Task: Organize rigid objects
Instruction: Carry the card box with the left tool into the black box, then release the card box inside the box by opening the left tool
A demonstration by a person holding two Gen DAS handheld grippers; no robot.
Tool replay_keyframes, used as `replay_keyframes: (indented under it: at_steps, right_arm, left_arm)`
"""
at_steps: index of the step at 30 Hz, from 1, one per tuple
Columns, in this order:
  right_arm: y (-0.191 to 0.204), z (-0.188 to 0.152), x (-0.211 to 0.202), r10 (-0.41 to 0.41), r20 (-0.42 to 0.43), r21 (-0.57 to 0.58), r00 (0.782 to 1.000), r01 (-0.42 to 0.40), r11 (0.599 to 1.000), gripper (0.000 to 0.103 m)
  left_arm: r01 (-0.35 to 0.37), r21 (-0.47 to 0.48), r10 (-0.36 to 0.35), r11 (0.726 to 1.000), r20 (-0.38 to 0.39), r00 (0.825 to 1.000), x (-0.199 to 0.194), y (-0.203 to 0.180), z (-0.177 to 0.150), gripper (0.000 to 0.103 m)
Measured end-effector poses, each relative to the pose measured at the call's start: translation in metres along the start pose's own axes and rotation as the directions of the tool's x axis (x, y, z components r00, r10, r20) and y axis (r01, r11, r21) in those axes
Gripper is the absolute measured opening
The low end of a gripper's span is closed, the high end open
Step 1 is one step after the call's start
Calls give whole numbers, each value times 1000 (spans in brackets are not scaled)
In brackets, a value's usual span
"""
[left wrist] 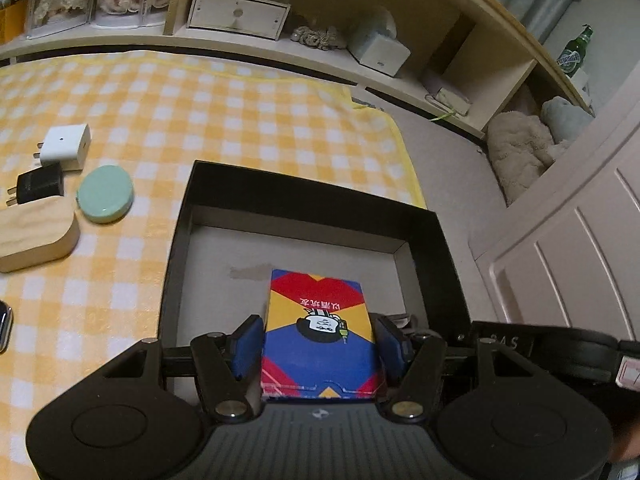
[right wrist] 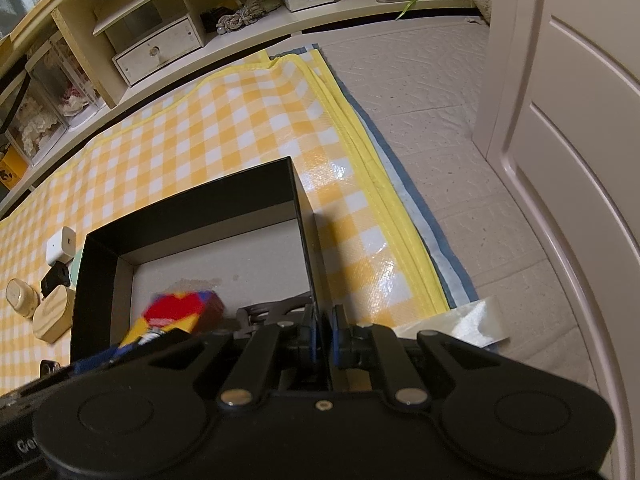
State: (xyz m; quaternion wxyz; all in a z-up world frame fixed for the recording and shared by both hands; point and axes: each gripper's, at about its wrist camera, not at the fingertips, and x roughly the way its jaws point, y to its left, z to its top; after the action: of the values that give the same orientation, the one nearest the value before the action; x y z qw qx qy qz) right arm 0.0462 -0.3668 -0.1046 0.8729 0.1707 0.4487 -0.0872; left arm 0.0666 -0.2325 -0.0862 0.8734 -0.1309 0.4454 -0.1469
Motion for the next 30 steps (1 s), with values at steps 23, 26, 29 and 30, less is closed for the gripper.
replay_keyframes:
  at_steps: [23,26,29,30]
  right_arm:
    - [0,1,1,9,-2,11,1000,-9,1000,8]
    - [-1,2,1,8,-2,10,1000,-8,1000,8]
    - [-1,2,1,8,-1,10,1000,-8,1000,8]
    - [-2,1,1,8,-2,10,1000,-8,1000,8]
  left_arm:
    - [56,-29,-58,998,-74,996,0,-3,-4,77]
    - [25,19,-24,1000,-57,998,-11,-7,-4,97]
    - [9,76,-6,997,-38,999,-22,-9,-4,99]
    - [10,91,-6,996,-41,999,-26,-9,-3,100]
